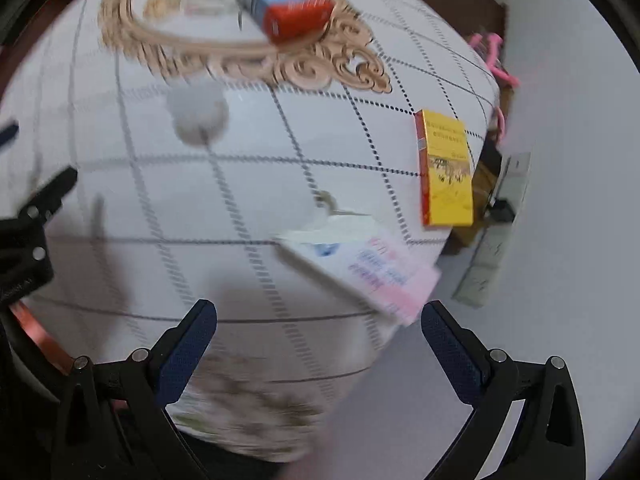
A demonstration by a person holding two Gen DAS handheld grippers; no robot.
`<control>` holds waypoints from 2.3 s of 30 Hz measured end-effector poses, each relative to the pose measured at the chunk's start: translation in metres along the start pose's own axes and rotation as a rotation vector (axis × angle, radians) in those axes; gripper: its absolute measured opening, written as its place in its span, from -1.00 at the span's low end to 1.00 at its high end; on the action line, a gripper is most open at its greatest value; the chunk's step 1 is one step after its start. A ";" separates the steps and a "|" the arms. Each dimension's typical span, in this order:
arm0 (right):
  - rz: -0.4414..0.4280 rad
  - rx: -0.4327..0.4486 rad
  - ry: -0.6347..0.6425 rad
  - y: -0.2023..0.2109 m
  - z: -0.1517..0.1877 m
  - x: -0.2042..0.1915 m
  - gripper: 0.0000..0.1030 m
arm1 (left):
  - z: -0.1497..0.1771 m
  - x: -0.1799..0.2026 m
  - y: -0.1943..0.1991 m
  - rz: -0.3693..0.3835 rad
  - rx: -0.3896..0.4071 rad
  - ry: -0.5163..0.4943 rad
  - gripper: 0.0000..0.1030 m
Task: Collect trash
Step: 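Grasp the clear plastic cup with the left gripper while the right grasps the white toothpaste box, then carry the cup and toothpaste box over the bin and release them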
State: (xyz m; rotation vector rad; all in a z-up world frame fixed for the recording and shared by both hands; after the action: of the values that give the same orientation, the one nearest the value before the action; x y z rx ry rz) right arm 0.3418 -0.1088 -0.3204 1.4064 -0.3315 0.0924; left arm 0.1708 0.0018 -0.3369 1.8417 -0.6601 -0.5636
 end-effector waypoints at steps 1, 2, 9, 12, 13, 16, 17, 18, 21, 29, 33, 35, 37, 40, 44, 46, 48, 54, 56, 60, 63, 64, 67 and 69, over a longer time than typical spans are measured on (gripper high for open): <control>0.027 0.007 0.065 -0.004 -0.004 0.002 1.00 | -0.001 0.003 -0.002 -0.006 -0.002 -0.003 0.97; 0.042 0.004 0.107 -0.008 -0.005 0.003 1.00 | -0.002 0.004 -0.004 -0.012 -0.005 -0.005 0.97; -0.045 -0.027 0.182 -0.045 -0.011 0.018 0.98 | -0.006 0.006 -0.008 -0.020 -0.009 -0.030 0.97; -0.056 -0.005 0.135 -0.048 -0.013 0.030 0.78 | -0.013 0.006 -0.010 -0.012 -0.011 -0.044 0.97; -0.075 0.015 0.092 -0.046 -0.014 0.036 0.59 | -0.016 0.005 -0.011 -0.008 -0.012 -0.045 0.97; -0.180 0.036 -0.078 -0.043 -0.014 0.048 0.38 | -0.025 0.004 -0.013 -0.001 -0.010 -0.047 0.97; -0.200 0.037 -0.123 -0.042 -0.013 0.051 0.34 | -0.028 0.004 -0.014 0.000 -0.012 -0.047 0.97; -0.237 0.040 -0.186 -0.041 -0.012 0.055 0.32 | -0.030 0.003 -0.015 0.003 -0.015 -0.045 0.97; -0.411 0.032 -0.438 -0.042 -0.006 0.070 0.28 | -0.036 0.003 -0.018 0.022 -0.026 -0.036 0.97; -0.472 0.091 -0.557 -0.037 0.007 0.077 0.74 | -0.048 0.014 -0.015 0.120 -0.044 -0.015 0.97; -0.468 0.135 -0.601 -0.045 0.022 0.065 0.48 | -0.053 0.025 -0.014 0.210 -0.063 -0.010 0.95; -0.446 0.179 -0.643 -0.046 0.023 0.060 0.21 | -0.057 0.033 -0.012 0.270 -0.064 -0.002 0.94; -0.377 0.210 -0.736 -0.044 0.038 0.065 0.20 | -0.062 0.043 -0.011 0.303 -0.060 -0.007 0.94; -0.358 0.232 -0.870 -0.047 0.051 0.071 0.20 | -0.067 0.059 -0.017 0.321 -0.077 -0.035 0.58; -0.359 0.232 -0.919 -0.052 0.062 0.069 0.16 | -0.074 0.074 -0.024 0.295 -0.069 -0.084 -0.11; -0.344 0.223 -0.912 -0.051 0.059 0.068 0.16 | -0.076 0.078 -0.023 0.284 -0.047 -0.100 -0.27; -0.333 0.216 -0.905 -0.052 0.059 0.065 0.16 | -0.078 0.077 -0.020 0.259 -0.021 -0.111 -0.28; -0.325 0.226 -0.884 -0.048 0.046 0.053 0.12 | -0.074 0.053 -0.002 0.168 0.068 -0.139 -0.28; -0.333 0.242 -0.879 -0.041 0.045 0.045 0.11 | -0.070 0.037 0.011 0.143 0.103 -0.137 -0.28; -0.346 0.288 -0.860 -0.021 0.042 0.025 0.11 | -0.067 0.005 0.037 0.112 0.159 -0.121 -0.28; -0.374 0.329 -0.845 -0.001 0.035 0.008 0.11 | -0.066 -0.029 0.058 0.101 0.197 -0.101 -0.28; -0.390 0.347 -0.839 0.008 0.032 0.001 0.11 | -0.067 -0.039 0.065 0.096 0.207 -0.094 -0.28; -0.429 0.399 -0.819 0.035 0.022 -0.017 0.11 | -0.066 -0.074 0.086 0.087 0.241 -0.063 -0.28; -0.447 0.430 -0.800 0.054 0.013 -0.030 0.10 | -0.065 -0.103 0.102 0.074 0.261 -0.041 -0.28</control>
State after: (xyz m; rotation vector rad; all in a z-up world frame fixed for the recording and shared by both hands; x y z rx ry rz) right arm 0.2972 -0.1087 -0.2758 1.8736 -0.6688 -0.8290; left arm 0.1200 0.0851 -0.2120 2.0420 -0.8588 -0.4854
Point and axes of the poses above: each gripper's, at about its wrist camera, not at the fingertips, and y roughly against the way its jaws point, x to its right, z to its underside, the point moved 8 cm from there along -y, roughly the way its jaws point, and after that the axes turned 3 degrees about y, right-handed, at the moved point
